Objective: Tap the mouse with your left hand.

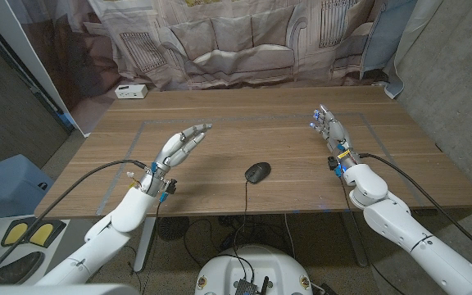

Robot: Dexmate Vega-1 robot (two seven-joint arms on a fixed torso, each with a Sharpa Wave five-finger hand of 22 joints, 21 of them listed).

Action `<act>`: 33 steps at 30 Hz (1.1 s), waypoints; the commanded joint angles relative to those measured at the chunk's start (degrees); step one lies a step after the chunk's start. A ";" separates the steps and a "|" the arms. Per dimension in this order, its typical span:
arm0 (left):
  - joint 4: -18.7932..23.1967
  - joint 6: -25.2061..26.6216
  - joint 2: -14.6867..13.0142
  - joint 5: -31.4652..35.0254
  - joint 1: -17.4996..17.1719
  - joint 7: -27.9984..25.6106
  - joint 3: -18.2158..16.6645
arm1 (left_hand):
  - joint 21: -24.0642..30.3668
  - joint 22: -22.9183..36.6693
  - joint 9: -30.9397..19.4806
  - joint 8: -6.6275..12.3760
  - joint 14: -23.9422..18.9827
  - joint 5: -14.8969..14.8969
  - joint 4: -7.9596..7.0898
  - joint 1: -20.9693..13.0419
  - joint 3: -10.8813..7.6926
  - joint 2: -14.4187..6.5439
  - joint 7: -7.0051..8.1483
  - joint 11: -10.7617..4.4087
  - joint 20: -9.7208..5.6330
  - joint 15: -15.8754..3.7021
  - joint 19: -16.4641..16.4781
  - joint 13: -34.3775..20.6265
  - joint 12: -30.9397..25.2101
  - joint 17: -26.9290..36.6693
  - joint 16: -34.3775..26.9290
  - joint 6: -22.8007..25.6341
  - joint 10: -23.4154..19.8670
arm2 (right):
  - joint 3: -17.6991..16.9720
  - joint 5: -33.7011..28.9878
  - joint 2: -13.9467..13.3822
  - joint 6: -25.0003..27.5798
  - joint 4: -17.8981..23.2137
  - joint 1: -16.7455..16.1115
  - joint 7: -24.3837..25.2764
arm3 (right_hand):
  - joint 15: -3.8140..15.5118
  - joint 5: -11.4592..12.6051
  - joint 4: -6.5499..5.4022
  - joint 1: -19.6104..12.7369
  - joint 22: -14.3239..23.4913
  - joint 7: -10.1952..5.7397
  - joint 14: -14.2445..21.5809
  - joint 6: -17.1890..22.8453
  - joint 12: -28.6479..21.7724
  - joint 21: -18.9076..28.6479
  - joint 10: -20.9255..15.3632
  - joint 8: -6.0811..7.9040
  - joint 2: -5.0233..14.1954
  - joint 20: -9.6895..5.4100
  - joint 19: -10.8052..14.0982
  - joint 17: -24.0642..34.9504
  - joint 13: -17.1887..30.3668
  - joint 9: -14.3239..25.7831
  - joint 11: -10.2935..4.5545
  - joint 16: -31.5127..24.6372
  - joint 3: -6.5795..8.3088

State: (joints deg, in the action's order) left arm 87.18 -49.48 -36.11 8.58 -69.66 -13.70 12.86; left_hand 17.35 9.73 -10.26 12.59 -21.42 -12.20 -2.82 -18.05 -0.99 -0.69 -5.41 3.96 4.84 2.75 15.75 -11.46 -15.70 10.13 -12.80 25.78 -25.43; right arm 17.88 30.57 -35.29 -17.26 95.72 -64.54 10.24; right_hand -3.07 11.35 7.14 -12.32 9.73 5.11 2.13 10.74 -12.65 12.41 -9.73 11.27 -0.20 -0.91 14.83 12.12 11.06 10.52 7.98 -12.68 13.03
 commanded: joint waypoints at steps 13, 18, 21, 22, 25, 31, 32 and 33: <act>7.14 3.41 -1.04 24.20 -2.86 -13.06 -3.66 | -0.46 0.36 -0.23 0.55 -1.17 -0.03 0.46 -0.85 0.14 -0.21 0.42 -0.41 0.29 -0.60 1.05 -0.11 -0.25 0.19 0.16 1.88 -1.58 | -2.93 0.01 -1.71 -1.49 3.68 -5.84 1.56 | -0.31 -0.09 0.18 -0.27 0.13 0.20 -0.14 0.68 0.36 -0.19 -0.10 0.05 0.46 0.09 0.05 0.07 0.13 0.19 0.04 0.11 -0.19; 8.22 5.28 -2.84 27.03 -2.50 -14.92 -2.59 | -1.03 0.37 -0.24 0.33 -0.50 -0.04 0.46 -0.86 0.18 -0.31 0.41 -0.37 0.04 -0.43 0.25 -0.12 0.10 0.21 0.62 1.87 -1.10 | -3.42 -0.07 -1.66 -1.76 4.23 -6.78 2.08 | -0.40 -0.10 0.19 -0.27 0.13 0.19 -0.11 0.74 0.34 -0.24 -0.23 0.06 0.46 0.15 0.09 0.07 0.13 0.19 0.08 0.13 -0.21; 8.81 6.53 -3.70 28.68 -2.20 -16.25 -1.86 | -1.49 0.38 -0.25 0.25 -0.01 -0.04 0.37 -0.67 0.30 -0.33 0.41 -0.61 0.09 -0.14 -0.37 -0.14 0.39 0.24 0.92 2.08 -0.64 | -3.83 -0.19 -1.70 -2.03 4.54 -7.56 2.45 | -0.33 -0.10 0.20 -0.27 0.13 0.22 0.01 0.83 0.31 -0.24 -0.37 0.08 0.46 0.13 0.18 0.07 0.13 0.19 0.11 0.10 -0.23; 9.12 7.25 -3.87 29.74 -2.22 -17.15 -1.76 | -1.59 0.39 -0.25 0.22 0.12 -0.04 0.34 -0.62 0.33 -0.33 0.39 -0.57 0.06 -0.08 -0.53 -0.15 0.49 0.24 0.98 2.10 -0.45 | -3.96 -0.16 -1.69 -2.08 4.67 -7.84 2.57 | -0.32 -0.10 0.20 -0.27 0.13 0.24 0.04 0.84 0.30 -0.25 -0.39 0.09 0.46 0.16 0.20 0.07 0.13 0.19 0.12 0.10 -0.24; 11.04 10.46 -5.12 32.41 -2.76 -18.46 -1.61 | -2.50 0.42 -0.27 -0.02 2.03 -0.07 0.01 0.01 0.68 -0.40 0.51 -0.48 -0.09 0.15 -1.63 -0.20 1.23 0.32 1.81 2.49 0.82 | -4.38 -0.28 -1.76 -2.23 5.12 -8.81 3.03 | -0.32 -0.10 0.20 -0.26 0.14 0.26 0.06 0.89 0.31 -0.26 -0.42 0.10 0.45 0.17 0.23 0.07 0.13 0.19 0.10 0.11 -0.26; 13.79 14.85 -7.91 33.73 -2.98 -19.33 -0.36 | -6.37 0.47 -0.28 -1.27 11.70 -0.36 -0.74 1.50 1.85 -0.71 0.55 -0.46 -0.88 1.68 -8.48 -0.45 3.72 0.40 3.09 2.15 6.77 | -4.97 -0.08 -1.29 -2.77 5.30 -10.22 3.64 | -0.36 -0.11 0.20 -0.23 0.14 0.25 0.11 0.97 0.32 -0.32 -0.52 0.11 0.44 0.22 0.27 0.06 0.13 0.19 0.19 0.13 -0.31; 14.42 15.79 -8.39 33.95 -3.06 -19.22 -0.24 | -6.59 0.48 -0.28 -1.32 12.55 -0.39 -0.80 1.63 1.98 -0.74 0.45 -0.37 -0.82 1.84 -9.24 -0.47 3.97 0.40 3.03 2.17 7.71 | -5.05 -0.13 -1.26 -2.80 5.35 -10.42 3.76 | -0.39 -0.11 0.20 -0.22 0.14 0.26 0.08 0.96 0.32 -0.33 -0.53 0.10 0.44 0.23 0.27 0.06 0.13 0.19 0.18 0.14 -0.32; 15.12 16.91 -8.82 34.42 -3.20 -19.22 -0.16 | -6.71 0.48 -0.27 -1.44 13.07 -0.40 -0.83 1.69 2.04 -0.75 0.55 -0.42 -0.72 1.96 -9.65 -0.48 4.06 0.40 3.09 1.91 8.06 | -5.11 -0.23 -1.21 -2.93 5.35 -10.58 3.84 | -0.37 -0.11 0.20 -0.22 0.14 0.24 0.10 0.97 0.33 -0.34 -0.51 0.10 0.44 0.23 0.28 0.06 0.13 0.19 0.18 0.14 -0.32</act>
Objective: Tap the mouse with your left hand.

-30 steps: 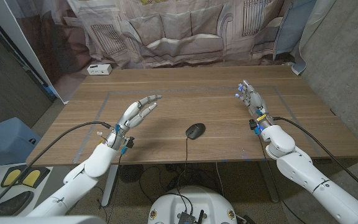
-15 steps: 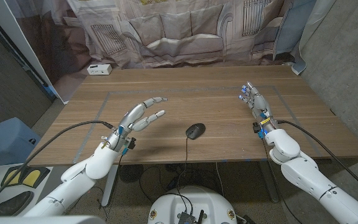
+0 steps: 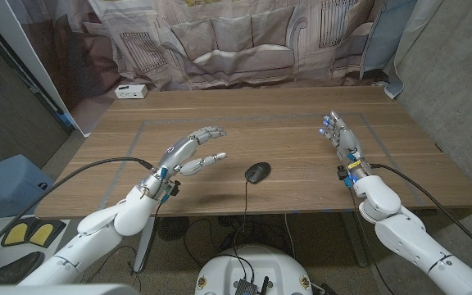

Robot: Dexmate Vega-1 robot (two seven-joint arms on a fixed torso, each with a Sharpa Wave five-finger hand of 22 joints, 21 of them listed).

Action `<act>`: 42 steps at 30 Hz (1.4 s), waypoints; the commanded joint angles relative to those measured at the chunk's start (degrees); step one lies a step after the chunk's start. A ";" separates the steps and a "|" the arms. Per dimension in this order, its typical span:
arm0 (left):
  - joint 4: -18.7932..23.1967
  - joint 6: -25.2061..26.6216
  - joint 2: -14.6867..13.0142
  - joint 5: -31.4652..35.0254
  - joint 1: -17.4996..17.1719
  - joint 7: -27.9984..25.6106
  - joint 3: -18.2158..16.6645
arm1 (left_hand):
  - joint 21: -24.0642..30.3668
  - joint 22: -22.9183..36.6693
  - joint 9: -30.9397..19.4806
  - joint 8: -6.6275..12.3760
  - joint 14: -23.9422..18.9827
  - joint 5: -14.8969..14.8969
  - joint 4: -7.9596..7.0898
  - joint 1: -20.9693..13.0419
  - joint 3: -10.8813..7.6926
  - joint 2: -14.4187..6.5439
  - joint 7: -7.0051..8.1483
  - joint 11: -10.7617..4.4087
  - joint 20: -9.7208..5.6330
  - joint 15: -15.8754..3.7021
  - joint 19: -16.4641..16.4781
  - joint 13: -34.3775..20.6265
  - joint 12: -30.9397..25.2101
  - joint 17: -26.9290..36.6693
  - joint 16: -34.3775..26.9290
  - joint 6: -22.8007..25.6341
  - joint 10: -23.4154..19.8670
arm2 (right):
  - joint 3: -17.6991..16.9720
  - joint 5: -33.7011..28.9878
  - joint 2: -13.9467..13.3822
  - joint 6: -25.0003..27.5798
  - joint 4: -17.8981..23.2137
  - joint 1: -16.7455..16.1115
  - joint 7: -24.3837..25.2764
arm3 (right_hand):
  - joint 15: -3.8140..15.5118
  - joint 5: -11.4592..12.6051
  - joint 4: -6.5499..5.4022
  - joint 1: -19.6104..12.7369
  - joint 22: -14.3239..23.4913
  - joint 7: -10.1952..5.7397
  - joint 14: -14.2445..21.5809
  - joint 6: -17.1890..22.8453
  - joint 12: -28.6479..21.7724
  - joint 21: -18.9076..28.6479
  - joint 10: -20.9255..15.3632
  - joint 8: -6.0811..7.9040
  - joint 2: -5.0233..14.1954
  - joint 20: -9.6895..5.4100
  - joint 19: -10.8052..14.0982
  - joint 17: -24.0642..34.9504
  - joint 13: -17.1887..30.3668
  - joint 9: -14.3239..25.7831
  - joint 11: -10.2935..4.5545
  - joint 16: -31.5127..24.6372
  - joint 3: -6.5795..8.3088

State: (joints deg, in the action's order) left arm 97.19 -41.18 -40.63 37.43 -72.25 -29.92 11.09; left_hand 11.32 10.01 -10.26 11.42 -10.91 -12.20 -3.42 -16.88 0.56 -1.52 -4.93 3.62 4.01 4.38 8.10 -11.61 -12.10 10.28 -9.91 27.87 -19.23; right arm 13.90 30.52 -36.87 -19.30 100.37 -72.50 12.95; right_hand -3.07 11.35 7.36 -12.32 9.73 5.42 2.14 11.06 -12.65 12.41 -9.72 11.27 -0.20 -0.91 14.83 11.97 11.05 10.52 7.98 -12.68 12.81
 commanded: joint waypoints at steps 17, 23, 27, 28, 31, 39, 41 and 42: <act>14.42 21.77 -12.35 7.77 -0.88 2.05 3.23 | -1.21 0.28 -0.25 -0.18 8.84 -0.60 -1.18 2.54 2.03 0.41 -1.77 -0.40 1.06 1.29 -7.82 -0.41 1.25 0.31 0.20 0.64 7.85 | -2.21 0.04 0.93 -1.36 0.62 -3.96 1.45 | -0.43 -0.12 -0.04 -0.11 0.16 -0.17 0.11 0.72 0.42 -0.53 -0.60 0.07 0.45 0.45 0.26 0.22 0.15 0.18 0.14 0.23 -0.23; 16.62 25.63 -14.01 9.42 -0.43 4.07 4.18 | -1.17 0.32 -0.22 0.52 10.05 -0.71 -1.70 3.59 2.75 0.60 -1.35 -0.10 0.61 1.93 -9.53 -0.37 1.18 0.31 -0.07 3.19 9.40 | -1.89 0.12 1.22 -1.42 -0.15 -2.96 0.77 | -0.46 -0.12 -0.04 -0.09 0.16 -0.20 0.12 0.73 0.44 -0.57 -0.61 0.05 0.47 0.52 0.28 0.22 0.15 0.18 0.09 0.25 -0.26; 17.61 27.30 -15.06 9.94 0.42 5.45 4.99 | -1.09 0.37 -0.19 0.92 11.34 -0.82 -2.24 4.73 3.45 0.80 -0.65 -0.62 0.62 1.66 -10.75 -0.28 1.00 0.31 -0.07 5.23 10.01 | -1.76 0.17 1.43 -1.20 -0.24 -2.55 0.83 | -0.48 -0.12 -0.05 -0.07 0.17 -0.16 0.10 0.72 0.49 -0.62 -0.56 0.04 0.49 0.55 0.25 0.23 0.15 0.18 0.20 0.28 -0.29; 17.84 27.62 -15.35 9.88 0.70 6.02 5.18 | -1.04 0.38 -0.18 0.82 11.89 -0.86 -2.44 5.12 3.69 0.84 -0.65 -1.13 0.75 1.56 -11.10 -0.25 1.04 0.31 -0.04 5.35 10.46 | -1.67 -0.26 1.31 -1.37 -0.42 -2.43 0.74 | -0.48 -0.12 -0.05 -0.07 0.17 -0.15 0.10 0.73 0.49 -0.62 -0.58 0.04 0.49 0.55 0.26 0.23 0.15 0.18 0.17 0.28 -0.29; 18.89 28.79 -16.39 9.82 1.58 8.53 5.72 | -1.03 0.40 -0.16 0.74 12.90 -0.94 -2.75 5.75 4.06 0.88 -0.47 -1.52 0.89 1.58 -11.86 -0.20 1.28 0.31 0.03 5.76 11.76 | -1.69 -0.10 1.54 -1.23 -0.38 -2.37 1.01 | -0.48 -0.12 -0.05 -0.07 0.17 -0.16 0.10 0.72 0.50 -0.65 -0.59 0.03 0.51 0.56 0.24 0.23 0.16 0.18 0.17 0.30 -0.30; 21.63 31.49 -18.36 8.85 3.15 14.86 6.85 | -1.02 0.49 -0.12 0.01 17.49 -1.46 -3.94 8.29 5.72 1.07 0.12 -1.27 0.95 1.32 -15.31 0.02 1.79 0.29 0.22 6.20 16.93 | -1.39 -0.55 1.92 -1.37 -0.74 -2.24 1.37 | -0.53 -0.12 -0.06 -0.06 0.17 -0.16 0.11 0.73 0.50 -0.70 -0.68 0.01 0.57 0.56 0.27 0.23 0.16 0.18 0.13 0.32 -0.33; 21.95 32.02 -18.64 8.94 3.29 15.35 7.00 | -1.02 0.52 -0.12 -0.09 18.18 -1.58 -4.10 8.70 6.03 1.11 0.10 -1.70 1.14 1.28 -15.98 0.05 1.92 0.29 0.15 6.17 18.17 | -1.41 -0.17 2.12 -1.03 -0.50 -2.31 1.64 | -0.54 -0.12 -0.06 -0.05 0.17 -0.17 0.13 0.73 0.50 -0.72 -0.70 0.01 0.58 0.57 0.25 0.23 0.16 0.18 0.05 0.32 -0.34; 22.20 32.42 -18.81 9.04 3.31 15.73 7.05 | -1.00 0.54 -0.12 -0.15 18.52 -1.64 -4.17 8.88 6.17 1.13 0.18 -1.76 1.16 1.26 -16.26 0.07 1.90 0.29 0.14 6.10 18.60 | -1.32 -0.53 2.01 -1.11 -0.60 -2.27 1.62 | -0.51 -0.12 -0.06 -0.05 0.17 -0.18 0.13 0.74 0.51 -0.73 -0.69 0.01 0.59 0.61 0.24 0.23 0.16 0.18 0.04 0.32 -0.34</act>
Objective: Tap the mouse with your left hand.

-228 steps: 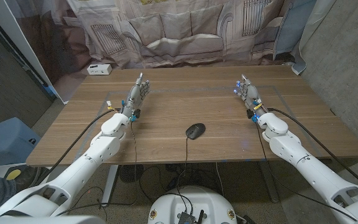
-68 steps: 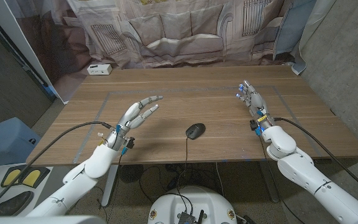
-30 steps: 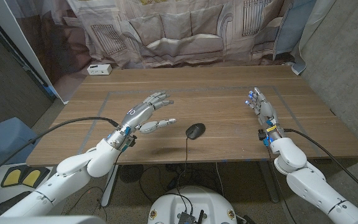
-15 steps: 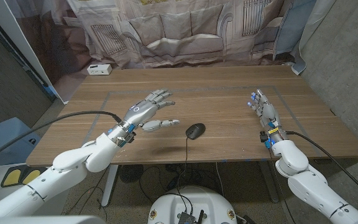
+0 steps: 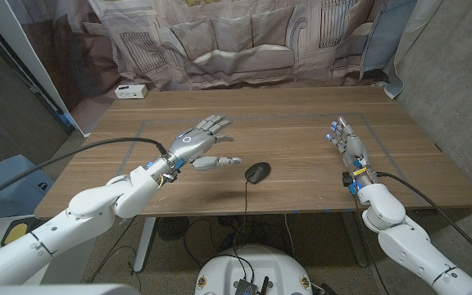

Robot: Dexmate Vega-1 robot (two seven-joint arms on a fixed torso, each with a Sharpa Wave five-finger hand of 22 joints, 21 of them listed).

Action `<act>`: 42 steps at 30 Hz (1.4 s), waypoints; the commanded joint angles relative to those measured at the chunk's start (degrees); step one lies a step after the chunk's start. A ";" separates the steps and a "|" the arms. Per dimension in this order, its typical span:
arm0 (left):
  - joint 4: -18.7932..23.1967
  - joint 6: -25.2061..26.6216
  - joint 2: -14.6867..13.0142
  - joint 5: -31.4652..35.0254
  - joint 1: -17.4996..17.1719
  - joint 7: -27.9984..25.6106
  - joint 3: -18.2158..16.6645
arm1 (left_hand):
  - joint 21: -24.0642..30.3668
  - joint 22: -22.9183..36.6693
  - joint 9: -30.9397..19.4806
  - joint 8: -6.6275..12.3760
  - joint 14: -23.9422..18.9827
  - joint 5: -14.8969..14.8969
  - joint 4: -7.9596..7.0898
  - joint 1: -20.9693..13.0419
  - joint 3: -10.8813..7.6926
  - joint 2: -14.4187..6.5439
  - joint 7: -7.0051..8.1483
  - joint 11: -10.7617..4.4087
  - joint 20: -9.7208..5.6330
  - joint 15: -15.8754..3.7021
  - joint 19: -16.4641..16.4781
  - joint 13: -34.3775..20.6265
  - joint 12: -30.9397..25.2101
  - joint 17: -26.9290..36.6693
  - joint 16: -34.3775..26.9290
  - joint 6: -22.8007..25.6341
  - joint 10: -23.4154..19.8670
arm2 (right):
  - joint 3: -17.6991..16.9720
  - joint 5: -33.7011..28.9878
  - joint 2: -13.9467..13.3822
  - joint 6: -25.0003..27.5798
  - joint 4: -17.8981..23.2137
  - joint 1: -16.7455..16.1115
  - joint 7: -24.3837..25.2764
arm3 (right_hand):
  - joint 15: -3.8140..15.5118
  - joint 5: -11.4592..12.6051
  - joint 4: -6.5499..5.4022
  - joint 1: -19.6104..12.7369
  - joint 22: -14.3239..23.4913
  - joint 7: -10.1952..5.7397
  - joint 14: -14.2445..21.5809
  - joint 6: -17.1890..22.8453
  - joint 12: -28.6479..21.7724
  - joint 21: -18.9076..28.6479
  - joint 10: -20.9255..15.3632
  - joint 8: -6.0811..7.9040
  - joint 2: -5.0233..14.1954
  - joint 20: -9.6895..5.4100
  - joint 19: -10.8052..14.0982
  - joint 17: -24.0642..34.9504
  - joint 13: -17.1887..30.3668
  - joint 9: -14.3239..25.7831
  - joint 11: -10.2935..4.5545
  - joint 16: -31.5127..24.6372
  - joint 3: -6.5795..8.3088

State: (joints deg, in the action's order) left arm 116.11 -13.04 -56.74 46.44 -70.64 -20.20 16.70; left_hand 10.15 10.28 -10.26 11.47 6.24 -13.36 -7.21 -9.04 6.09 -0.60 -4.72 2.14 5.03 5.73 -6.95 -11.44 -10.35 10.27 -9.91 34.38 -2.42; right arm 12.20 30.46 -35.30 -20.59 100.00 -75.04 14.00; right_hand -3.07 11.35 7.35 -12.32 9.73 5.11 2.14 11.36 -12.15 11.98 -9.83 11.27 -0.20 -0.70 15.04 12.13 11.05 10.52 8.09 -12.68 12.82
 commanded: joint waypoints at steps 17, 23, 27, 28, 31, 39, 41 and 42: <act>5.10 6.88 -3.08 3.91 4.60 9.66 5.56 | 0.63 0.31 -0.05 0.99 4.05 -1.48 -0.77 2.68 2.35 0.40 -0.18 -0.64 -0.49 -1.66 -2.95 0.20 -0.51 0.23 -0.14 5.35 4.31 | 0.37 -0.08 0.49 0.33 0.40 -0.55 0.82 | -0.64 -0.12 -0.05 -0.04 0.18 -0.01 0.24 0.49 0.08 -0.38 -0.64 0.00 0.68 0.49 0.08 0.08 0.17 0.18 -0.25 0.35 -0.41; 4.34 5.57 -2.80 1.87 5.73 10.46 6.47 | 0.62 0.31 -0.04 0.77 5.13 -1.74 -0.82 2.97 2.71 0.41 -0.28 -0.97 -1.01 -2.72 -3.47 0.24 -0.46 0.23 -0.03 5.45 5.17 | 0.09 -0.47 0.17 0.12 0.90 -1.28 1.06 | -0.64 -0.12 -0.03 -0.05 0.18 -0.04 0.29 0.52 0.10 -0.41 -0.64 0.00 0.70 0.49 0.10 0.08 0.17 0.18 -0.30 0.35 -0.42; 3.75 4.61 -2.42 0.24 6.61 11.67 7.29 | 0.71 0.31 -0.04 0.66 5.55 -1.89 -0.84 3.12 2.91 0.39 -0.41 -1.27 -1.07 -3.41 -3.53 0.26 -0.47 0.23 -0.06 5.51 5.61 | -0.19 -0.31 0.05 0.04 1.20 -1.78 1.08 | -0.60 -0.11 -0.03 -0.05 0.19 -0.07 0.29 0.52 0.11 -0.43 -0.65 -0.01 0.71 0.53 0.07 0.08 0.17 0.18 -0.27 0.36 -0.44; 3.30 3.94 -2.28 -0.85 7.09 12.31 7.57 | 0.71 0.32 -0.04 0.65 5.61 -1.91 -0.85 3.14 2.94 0.39 -0.42 -1.35 -1.08 -3.50 -3.55 0.26 -0.47 0.24 -0.06 5.53 5.65 | -0.25 -0.37 0.02 -0.02 1.26 -1.92 1.12 | -0.61 -0.11 -0.03 -0.05 0.19 -0.06 0.30 0.53 0.11 -0.44 -0.66 0.00 0.71 0.55 0.07 0.08 0.17 0.18 -0.30 0.36 -0.44; 2.72 3.26 -1.93 -2.33 8.01 13.93 8.24 | 0.73 0.32 -0.04 0.56 5.87 -2.02 -0.87 3.23 3.06 0.36 -0.47 -1.44 -0.91 -3.87 -3.68 0.28 -0.47 0.25 -0.09 5.54 5.96 | -0.53 -0.14 -0.13 0.02 1.50 -2.39 1.12 | -0.63 -0.11 -0.03 -0.05 0.19 -0.08 0.28 0.53 0.12 -0.45 -0.68 -0.01 0.72 0.55 0.08 0.08 0.17 0.18 -0.27 0.38 -0.45; 3.01 3.49 -1.82 -3.58 8.82 16.83 8.95 | 0.82 0.33 -0.04 0.75 5.84 -2.34 -0.87 3.39 3.39 0.25 -0.80 -1.61 -0.45 -3.95 -3.96 0.31 -0.94 0.26 -0.40 6.61 5.47 | -1.09 0.03 -0.19 -0.37 1.56 -3.20 1.09 | -0.64 -0.11 -0.02 -0.05 0.19 -0.12 0.29 0.55 0.13 -0.49 -0.72 -0.01 0.74 0.61 0.05 0.08 0.17 0.18 -0.38 0.39 -0.48; 3.07 3.70 -1.85 -3.25 8.85 16.98 9.07 | 0.88 0.33 -0.04 0.81 5.74 -2.45 -0.87 3.43 3.48 0.20 -0.61 -1.93 -0.43 -4.30 -3.94 0.33 -1.00 0.26 -0.49 6.99 5.48 | -1.11 -0.06 -0.15 -0.59 1.44 -3.19 0.99 | -0.67 -0.11 -0.02 -0.04 0.19 -0.15 0.27 0.54 0.14 -0.50 -0.71 -0.02 0.75 0.67 0.05 0.08 0.17 0.18 -0.39 0.41 -0.49; 3.27 4.22 -1.88 -1.92 8.76 16.77 9.28 | 0.88 0.33 -0.04 0.76 5.89 -2.49 -0.87 3.45 3.52 0.17 -0.57 -2.12 -0.44 -4.57 -3.99 0.33 -0.98 0.26 -0.45 6.96 5.59 | -1.19 0.08 -0.04 -0.70 1.42 -3.22 1.00 | -0.68 -0.11 -0.02 -0.04 0.19 -0.12 0.27 0.56 0.14 -0.50 -0.73 -0.01 0.76 0.64 0.05 0.08 0.17 0.18 -0.32 0.41 -0.49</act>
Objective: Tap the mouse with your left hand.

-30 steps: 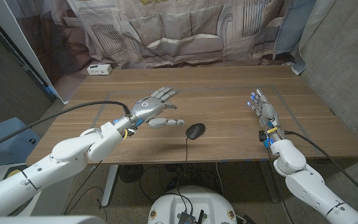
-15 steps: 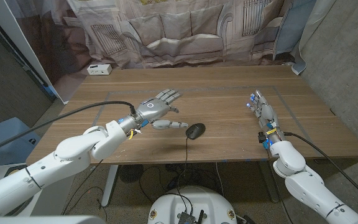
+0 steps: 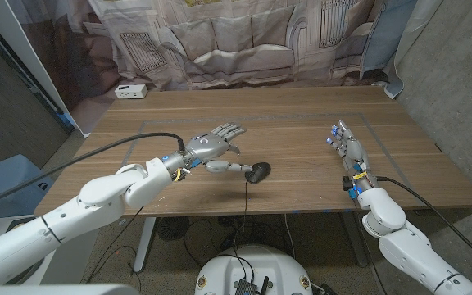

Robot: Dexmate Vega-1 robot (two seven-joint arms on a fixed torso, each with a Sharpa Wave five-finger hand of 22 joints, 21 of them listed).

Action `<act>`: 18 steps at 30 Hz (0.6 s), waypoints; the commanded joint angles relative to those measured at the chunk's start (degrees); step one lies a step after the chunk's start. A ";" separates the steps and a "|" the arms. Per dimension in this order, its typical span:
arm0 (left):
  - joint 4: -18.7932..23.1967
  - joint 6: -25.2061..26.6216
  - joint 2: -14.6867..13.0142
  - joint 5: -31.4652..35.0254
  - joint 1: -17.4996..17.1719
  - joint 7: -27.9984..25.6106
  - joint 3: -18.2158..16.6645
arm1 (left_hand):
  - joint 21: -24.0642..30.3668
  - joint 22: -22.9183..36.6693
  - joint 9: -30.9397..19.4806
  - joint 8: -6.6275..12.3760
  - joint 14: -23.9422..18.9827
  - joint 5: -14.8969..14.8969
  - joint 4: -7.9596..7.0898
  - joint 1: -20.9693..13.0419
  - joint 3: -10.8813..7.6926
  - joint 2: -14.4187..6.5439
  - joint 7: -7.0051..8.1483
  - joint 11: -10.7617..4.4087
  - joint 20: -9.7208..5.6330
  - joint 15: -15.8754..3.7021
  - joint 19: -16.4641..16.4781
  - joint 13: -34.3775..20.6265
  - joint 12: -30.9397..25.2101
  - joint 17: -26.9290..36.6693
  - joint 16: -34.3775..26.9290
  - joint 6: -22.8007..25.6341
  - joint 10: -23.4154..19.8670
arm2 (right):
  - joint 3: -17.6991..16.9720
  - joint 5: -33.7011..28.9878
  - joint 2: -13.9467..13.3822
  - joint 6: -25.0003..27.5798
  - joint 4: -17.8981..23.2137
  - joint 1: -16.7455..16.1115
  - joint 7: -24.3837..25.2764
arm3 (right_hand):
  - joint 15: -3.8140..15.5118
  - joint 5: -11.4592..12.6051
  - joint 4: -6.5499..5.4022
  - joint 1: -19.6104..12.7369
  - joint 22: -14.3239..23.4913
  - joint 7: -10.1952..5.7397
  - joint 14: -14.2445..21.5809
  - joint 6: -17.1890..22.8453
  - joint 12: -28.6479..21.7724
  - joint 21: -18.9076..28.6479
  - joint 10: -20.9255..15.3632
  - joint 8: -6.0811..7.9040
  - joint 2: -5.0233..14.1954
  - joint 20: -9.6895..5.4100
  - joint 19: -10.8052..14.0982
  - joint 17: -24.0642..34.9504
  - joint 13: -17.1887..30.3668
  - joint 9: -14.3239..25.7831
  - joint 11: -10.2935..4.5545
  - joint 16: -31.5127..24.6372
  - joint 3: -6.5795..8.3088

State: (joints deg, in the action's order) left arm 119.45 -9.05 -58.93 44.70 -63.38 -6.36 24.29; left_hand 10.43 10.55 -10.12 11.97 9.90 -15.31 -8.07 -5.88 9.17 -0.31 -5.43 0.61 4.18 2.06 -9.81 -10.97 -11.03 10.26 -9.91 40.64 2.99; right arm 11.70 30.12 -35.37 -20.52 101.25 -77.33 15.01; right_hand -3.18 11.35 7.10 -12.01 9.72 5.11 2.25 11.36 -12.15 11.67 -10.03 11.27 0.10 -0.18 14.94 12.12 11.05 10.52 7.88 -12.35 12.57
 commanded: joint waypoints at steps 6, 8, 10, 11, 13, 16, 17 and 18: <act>-0.02 0.70 0.15 2.45 1.32 1.94 2.35 | 0.59 0.08 -0.18 -1.24 3.14 -1.11 -0.02 0.54 1.01 -0.41 1.44 -1.62 0.55 -0.85 -1.95 -0.11 0.17 0.29 -0.43 -2.49 2.65 | -0.86 0.64 0.06 -0.93 0.03 -0.87 -0.35 | -0.55 -0.11 0.22 -0.35 0.19 -0.15 0.16 0.61 0.15 -0.21 -0.58 -0.01 0.51 0.14 0.16 0.10 0.17 0.18 -0.03 0.10 -0.26; -0.45 0.38 0.17 2.55 1.45 1.78 2.65 | 0.59 0.09 -0.18 -1.50 3.33 -1.22 -0.03 0.59 1.14 -0.47 1.83 -1.67 0.57 -0.77 -2.12 -0.11 0.23 0.30 -0.44 -3.28 3.17 | -0.87 0.66 0.01 -0.83 0.05 -0.85 -0.41 | -0.56 -0.11 0.22 -0.34 0.19 -0.19 0.17 0.62 0.15 -0.22 -0.59 -0.01 0.52 0.16 0.15 0.10 0.17 0.18 -0.07 0.10 -0.26; -0.92 0.02 0.18 2.84 1.51 1.28 2.93 | 0.61 0.10 -0.18 -1.70 3.54 -1.32 -0.04 0.66 1.27 -0.55 2.16 -1.67 0.50 -0.79 -2.26 -0.11 0.27 0.31 -0.45 -4.01 3.66 | -0.85 0.54 -0.11 -0.80 0.04 -0.83 -0.53 | -0.59 -0.11 0.21 -0.33 0.20 -0.19 0.19 0.63 0.16 -0.23 -0.59 -0.01 0.54 0.18 0.15 0.10 0.17 0.18 -0.04 0.10 -0.27; -1.08 -0.07 0.14 3.02 1.41 0.88 2.99 | 0.59 0.10 -0.19 -1.78 3.70 -1.37 -0.05 0.69 1.32 -0.60 2.02 -1.73 0.50 -0.83 -2.40 -0.11 0.33 0.31 -0.42 -4.35 4.01 | -0.86 0.52 -0.10 -0.79 0.05 -0.84 -0.53 | -0.56 -0.11 0.21 -0.33 0.20 -0.19 0.17 0.63 0.18 -0.23 -0.56 -0.01 0.54 0.17 0.17 0.11 0.17 0.18 -0.14 0.11 -0.28; -1.32 -0.43 -0.14 3.06 1.29 0.46 3.02 | 0.56 0.10 -0.19 -1.88 3.96 -1.45 -0.07 0.74 1.42 -0.67 2.05 -1.79 0.48 -0.38 -2.62 -0.11 0.37 0.32 -0.38 -4.91 4.45 | -0.91 0.59 -0.06 -0.62 0.28 -0.91 -0.37 | -0.59 -0.11 0.21 -0.32 0.20 -0.20 0.19 0.65 0.19 -0.24 -0.56 0.00 0.55 0.21 0.16 0.11 0.18 0.18 -0.15 0.10 -0.29; -1.36 -0.59 -0.79 3.30 0.60 -0.71 2.66 | 0.56 0.11 -0.19 -1.97 4.06 -1.54 -0.09 0.80 1.52 -0.76 2.13 -1.96 0.46 -0.17 -2.79 -0.12 0.39 0.32 -0.43 -5.51 4.91 | -0.98 0.32 -0.25 -0.45 0.57 -1.06 -0.24 | -0.55 -0.11 0.21 -0.31 0.20 -0.20 0.18 0.66 0.19 -0.24 -0.57 -0.01 0.57 0.19 0.19 0.11 0.18 0.18 -0.13 0.12 -0.30; -1.30 -0.53 -1.06 3.40 0.24 -1.22 2.45 | 0.56 0.11 -0.19 -1.97 4.06 -1.55 -0.09 0.80 1.53 -0.77 2.14 -1.98 0.49 -0.14 -2.82 -0.12 0.39 0.32 -0.44 -5.54 4.95 | -0.97 0.03 -0.38 -0.53 0.56 -1.09 -0.27 | -0.58 -0.12 0.20 -0.31 0.20 -0.22 0.19 0.67 0.20 -0.24 -0.57 0.00 0.57 0.20 0.19 0.11 0.18 0.18 -0.14 0.11 -0.30; -1.34 -0.57 -1.32 3.34 -0.17 -1.90 2.19 | 0.56 0.11 -0.19 -1.96 4.07 -1.56 -0.09 0.81 1.54 -0.78 2.17 -1.96 0.51 -0.14 -2.83 -0.12 0.38 0.32 -0.44 -5.56 4.96 | -1.03 0.20 -0.33 -0.42 0.71 -1.17 -0.19 | -0.58 -0.12 0.20 -0.31 0.20 -0.24 0.19 0.65 0.20 -0.24 -0.58 -0.01 0.57 0.23 0.18 0.11 0.18 0.18 -0.14 0.11 -0.31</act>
State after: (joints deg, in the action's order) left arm 118.72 -8.94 -58.93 46.90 -62.18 -5.22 26.67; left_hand 10.88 10.54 -10.12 10.14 9.84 -16.63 -8.15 -5.28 10.20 -0.92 -3.30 -1.33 4.61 1.61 -9.81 -10.92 -10.75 10.26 -9.91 35.35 7.58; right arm 10.95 30.59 -35.41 -21.19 101.39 -78.14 14.75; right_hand -3.38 11.35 7.34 -12.24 9.72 4.80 2.46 11.67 -12.15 11.44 -10.03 11.27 0.32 -0.19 14.95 12.11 11.05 10.52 7.88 -12.25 12.34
